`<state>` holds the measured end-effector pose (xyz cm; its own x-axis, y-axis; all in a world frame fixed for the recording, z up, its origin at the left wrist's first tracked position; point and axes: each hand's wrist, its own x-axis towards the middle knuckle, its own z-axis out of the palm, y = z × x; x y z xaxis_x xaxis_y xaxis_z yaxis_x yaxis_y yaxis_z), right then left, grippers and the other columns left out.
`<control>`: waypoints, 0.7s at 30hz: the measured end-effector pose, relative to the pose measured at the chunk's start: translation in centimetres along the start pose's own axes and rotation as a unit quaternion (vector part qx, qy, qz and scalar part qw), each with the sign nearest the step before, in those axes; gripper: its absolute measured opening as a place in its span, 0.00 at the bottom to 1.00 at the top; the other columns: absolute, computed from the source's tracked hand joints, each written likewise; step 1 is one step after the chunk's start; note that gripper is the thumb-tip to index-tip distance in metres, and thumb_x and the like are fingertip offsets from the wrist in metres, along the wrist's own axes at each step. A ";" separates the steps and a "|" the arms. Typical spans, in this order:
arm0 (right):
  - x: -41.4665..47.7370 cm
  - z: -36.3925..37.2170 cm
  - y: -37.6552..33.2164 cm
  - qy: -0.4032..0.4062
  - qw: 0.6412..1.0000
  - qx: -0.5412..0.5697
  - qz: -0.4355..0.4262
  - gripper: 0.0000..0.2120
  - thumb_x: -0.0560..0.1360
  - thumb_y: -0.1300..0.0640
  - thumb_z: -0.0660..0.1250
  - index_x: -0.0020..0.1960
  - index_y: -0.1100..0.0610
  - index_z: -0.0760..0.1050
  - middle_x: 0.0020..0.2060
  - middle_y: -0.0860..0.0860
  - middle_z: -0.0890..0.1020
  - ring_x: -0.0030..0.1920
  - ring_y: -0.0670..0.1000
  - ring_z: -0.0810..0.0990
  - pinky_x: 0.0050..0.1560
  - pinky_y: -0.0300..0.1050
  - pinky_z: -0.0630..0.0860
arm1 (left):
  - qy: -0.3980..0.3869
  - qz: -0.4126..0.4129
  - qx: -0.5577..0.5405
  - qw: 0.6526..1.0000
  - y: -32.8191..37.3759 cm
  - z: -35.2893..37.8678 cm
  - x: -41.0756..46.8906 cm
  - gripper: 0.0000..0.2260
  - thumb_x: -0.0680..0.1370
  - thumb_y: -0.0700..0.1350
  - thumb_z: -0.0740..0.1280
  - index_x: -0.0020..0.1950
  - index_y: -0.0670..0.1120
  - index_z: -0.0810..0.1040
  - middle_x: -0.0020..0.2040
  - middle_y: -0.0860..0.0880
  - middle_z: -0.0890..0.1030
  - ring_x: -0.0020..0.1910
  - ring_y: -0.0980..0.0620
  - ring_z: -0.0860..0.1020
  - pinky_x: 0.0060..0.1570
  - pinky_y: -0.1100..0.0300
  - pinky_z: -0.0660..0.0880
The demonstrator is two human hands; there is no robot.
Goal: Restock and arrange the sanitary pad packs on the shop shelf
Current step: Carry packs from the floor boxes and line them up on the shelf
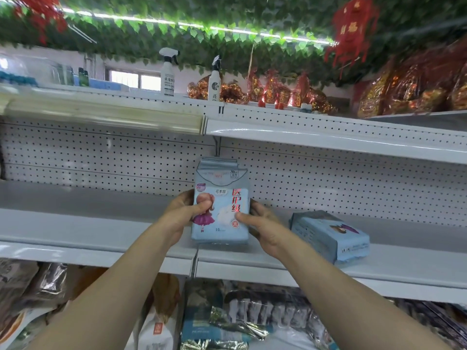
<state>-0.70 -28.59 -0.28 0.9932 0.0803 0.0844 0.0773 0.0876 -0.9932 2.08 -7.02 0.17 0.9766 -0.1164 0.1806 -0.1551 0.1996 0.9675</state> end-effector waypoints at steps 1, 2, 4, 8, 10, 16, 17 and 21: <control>0.2 0.3 0.1 -0.005 1.000 -0.003 0.000 0.26 0.75 0.67 0.72 0.71 0.56 0.72 0.60 0.51 0.84 0.55 0.49 0.84 0.45 0.37 0.80 | 0.001 0.001 0.009 1.000 -0.2 -0.4 0.2 0.18 0.76 0.35 0.72 0.64 0.43 0.77 0.57 0.45 0.84 0.45 0.49 0.86 0.38 0.60 0.81; 0.4 0.6 0.3 -0.011 1.000 -0.004 0.001 0.25 0.76 0.69 0.71 0.70 0.55 0.73 0.60 0.51 0.84 0.54 0.48 0.84 0.44 0.37 0.80 | 0.001 0.002 0.016 1.000 -0.4 -0.8 0.6 0.18 0.76 0.34 0.72 0.65 0.44 0.77 0.57 0.45 0.84 0.45 0.49 0.86 0.37 0.61 0.81; 0.9 1.1 0.7 -0.016 1.000 -0.002 0.002 0.24 0.76 0.70 0.69 0.69 0.55 0.73 0.58 0.49 0.84 0.53 0.48 0.85 0.45 0.38 0.81 | 0.000 0.003 0.028 1.000 -0.9 -1.6 1.3 0.21 0.75 0.35 0.73 0.67 0.46 0.76 0.58 0.46 0.84 0.48 0.49 0.85 0.39 0.60 0.81; 2.5 1.6 1.4 0.001 1.000 -0.002 0.003 0.27 0.76 0.71 0.69 0.72 0.54 0.73 0.60 0.49 0.84 0.59 0.52 0.83 0.50 0.41 0.81 | 0.007 -0.012 0.034 0.999 -1.6 -2.3 2.6 0.29 0.73 0.38 0.76 0.72 0.53 0.73 0.56 0.46 0.85 0.52 0.46 0.84 0.41 0.58 0.81; 3.1 1.7 1.6 0.006 1.000 0.000 0.005 0.26 0.76 0.70 0.69 0.71 0.53 0.73 0.60 0.49 0.84 0.60 0.52 0.83 0.50 0.42 0.81 | 0.011 -0.015 0.026 0.999 -1.8 -2.5 3.1 0.30 0.72 0.39 0.76 0.72 0.53 0.73 0.55 0.45 0.85 0.52 0.46 0.84 0.41 0.59 0.80; 4.6 1.7 1.8 0.027 1.000 0.002 0.002 0.27 0.76 0.71 0.69 0.71 0.53 0.73 0.59 0.51 0.84 0.59 0.54 0.83 0.57 0.49 0.82 | 0.012 -0.022 0.002 1.000 -2.0 -2.5 4.2 0.30 0.72 0.38 0.76 0.72 0.53 0.74 0.55 0.43 0.84 0.51 0.47 0.84 0.42 0.60 0.81; 4.8 1.7 1.8 0.030 1.000 0.007 0.000 0.27 0.76 0.71 0.70 0.71 0.54 0.73 0.59 0.51 0.84 0.58 0.54 0.83 0.59 0.50 0.81 | 0.015 -0.023 -0.001 1.000 -2.0 -2.5 4.3 0.30 0.72 0.37 0.76 0.72 0.52 0.73 0.55 0.43 0.85 0.50 0.48 0.84 0.42 0.60 0.81; 5.7 1.9 2.1 0.044 0.999 0.024 0.001 0.26 0.76 0.71 0.69 0.71 0.54 0.72 0.58 0.50 0.84 0.58 0.54 0.83 0.58 0.50 0.81 | 0.037 -0.027 -0.004 0.999 -2.3 -2.2 4.7 0.30 0.74 0.37 0.75 0.74 0.50 0.72 0.59 0.44 0.83 0.50 0.48 0.84 0.37 0.61 0.81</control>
<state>4.96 -26.05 -1.75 0.9972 -0.0063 0.0739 0.0741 0.1349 -0.9881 7.38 -5.92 -1.55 0.9919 -0.0554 0.1142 -0.1009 0.2020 0.9742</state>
